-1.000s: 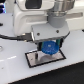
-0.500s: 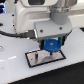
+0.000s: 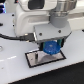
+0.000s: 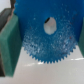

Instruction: Insert the blue gear onto the right peg, followed by the red gear

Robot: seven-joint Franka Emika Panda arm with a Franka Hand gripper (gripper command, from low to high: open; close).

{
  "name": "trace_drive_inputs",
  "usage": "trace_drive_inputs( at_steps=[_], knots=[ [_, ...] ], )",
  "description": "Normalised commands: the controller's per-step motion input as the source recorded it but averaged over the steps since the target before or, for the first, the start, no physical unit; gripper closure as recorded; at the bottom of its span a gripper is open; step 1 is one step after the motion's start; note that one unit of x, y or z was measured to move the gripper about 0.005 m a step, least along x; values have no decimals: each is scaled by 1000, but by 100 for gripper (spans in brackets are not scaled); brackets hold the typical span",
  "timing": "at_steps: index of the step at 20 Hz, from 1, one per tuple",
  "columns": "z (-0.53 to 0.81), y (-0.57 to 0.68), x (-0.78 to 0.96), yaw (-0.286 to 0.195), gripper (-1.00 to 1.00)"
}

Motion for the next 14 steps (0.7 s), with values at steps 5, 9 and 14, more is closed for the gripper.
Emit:
trace_drive_inputs(
  at_steps=[5, 9, 14],
  knots=[
    [240, 119, 0, 0, 100],
    [-85, -1, 332, 0, 100],
    [-43, -65, 223, 0, 100]
  ],
)
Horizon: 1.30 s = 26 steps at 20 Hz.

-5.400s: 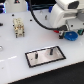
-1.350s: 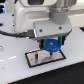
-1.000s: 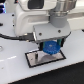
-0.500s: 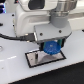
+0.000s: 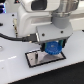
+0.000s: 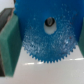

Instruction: Insert the blue gear onto the right peg, followed by the red gear

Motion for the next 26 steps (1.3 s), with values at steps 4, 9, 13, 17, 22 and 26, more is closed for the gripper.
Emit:
trace_drive_inputs(
  at_steps=[4, 9, 13, 17, 22, 26],
  knots=[
    [-191, 1, 197, 0, 100],
    [-198, 2, 185, 0, 100],
    [-139, 24, 73, 0, 100],
    [119, 127, 10, 0, -100],
    [328, 175, 6, 0, -100],
    [521, 129, -210, 0, -100]
  ],
)
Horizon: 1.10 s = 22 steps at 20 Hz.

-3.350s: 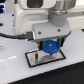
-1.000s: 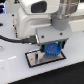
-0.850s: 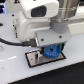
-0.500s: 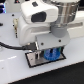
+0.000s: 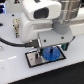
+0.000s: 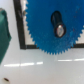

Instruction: Insert the blue gear onto the right peg, followed by the red gear

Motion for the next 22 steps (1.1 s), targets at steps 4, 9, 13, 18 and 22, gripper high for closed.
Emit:
trace_drive_inputs(
  at_steps=[4, 9, 13, 18, 22],
  knots=[
    [285, 172, -442, 0, -100],
    [113, 314, -539, 0, -100],
    [-2, 370, -608, 0, -100],
    [-8, 449, -574, 0, -100],
    [-37, 435, -498, 0, -100]
  ],
)
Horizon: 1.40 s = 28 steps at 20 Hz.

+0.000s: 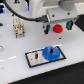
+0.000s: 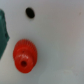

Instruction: Insert the blue gear onto the right peg, followed by the red gear

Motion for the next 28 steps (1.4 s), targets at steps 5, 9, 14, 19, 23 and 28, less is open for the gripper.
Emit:
trace_drive_inputs(
  at_steps=[5, 9, 14, 19, 23, 28],
  knots=[
    [-87, 391, -469, 0, -100],
    [-142, 403, -374, 0, -100],
    [-260, 179, -376, 0, -100],
    [-341, -65, -383, 0, -100],
    [-344, -101, -395, 0, -100],
    [-299, -143, -473, 0, -100]
  ],
)
